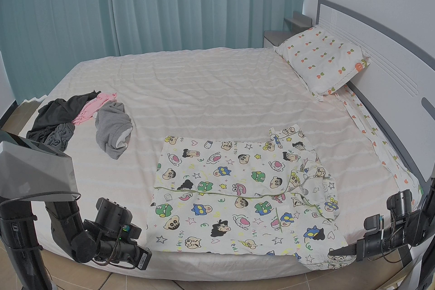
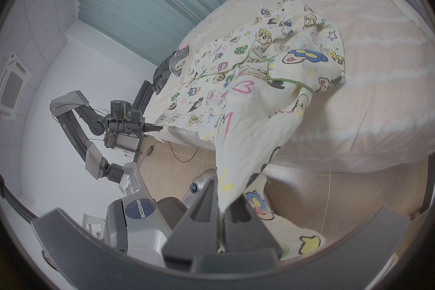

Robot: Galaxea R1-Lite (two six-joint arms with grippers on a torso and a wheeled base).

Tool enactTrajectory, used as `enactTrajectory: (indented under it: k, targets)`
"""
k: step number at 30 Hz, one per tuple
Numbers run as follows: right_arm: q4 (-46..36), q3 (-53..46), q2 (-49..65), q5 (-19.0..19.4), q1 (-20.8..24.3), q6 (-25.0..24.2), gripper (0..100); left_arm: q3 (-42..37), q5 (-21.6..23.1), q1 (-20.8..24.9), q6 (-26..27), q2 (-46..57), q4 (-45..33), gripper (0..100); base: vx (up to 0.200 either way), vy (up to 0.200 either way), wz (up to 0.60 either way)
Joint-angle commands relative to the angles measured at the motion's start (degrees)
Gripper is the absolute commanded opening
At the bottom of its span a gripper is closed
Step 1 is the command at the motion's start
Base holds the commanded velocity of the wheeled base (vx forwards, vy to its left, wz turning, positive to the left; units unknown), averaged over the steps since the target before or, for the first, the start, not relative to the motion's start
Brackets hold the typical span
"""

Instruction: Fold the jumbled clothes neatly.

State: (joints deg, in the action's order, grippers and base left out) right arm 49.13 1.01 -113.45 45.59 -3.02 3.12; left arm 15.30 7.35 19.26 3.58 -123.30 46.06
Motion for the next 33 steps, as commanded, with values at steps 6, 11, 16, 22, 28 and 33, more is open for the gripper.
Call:
enactTrajectory:
  k: [6,11,16,22,28,33]
  targets:
    - [4.4,-1.0,0.2,0.5,-0.3,-0.3,0,0.9,1.4,-0.3,-6.0,4.1,0.7,0,0.000,0.000,0.00]
    - [10.0,-1.0,-0.1,0.5,-1.5,-1.0,0,2.4,1.4,-0.2,-9.6,6.3,0.7,0,0.000,0.000,0.00]
    - [13.8,-0.7,-0.5,0.4,-1.4,-1.8,0,5.4,-0.6,-0.3,-14.9,6.8,0.4,0,0.000,0.000,0.00]
    - [19.2,2.0,-2.0,0.0,-1.0,-6.3,0,7.5,-2.3,-0.4,-16.2,6.8,0.3,0,0.000,0.000,0.00]
    - [21.0,5.1,-5.2,-0.5,-1.2,-7.5,0,9.7,-4.2,-0.5,-18.3,6.4,0.2,0,0.000,0.000,0.00]
    - [21.3,7.3,-6.3,-0.7,-1.2,-8.0,0,10.9,-5.3,-0.8,-20.1,6.2,-0.1,0,0.000,0.000,0.00]
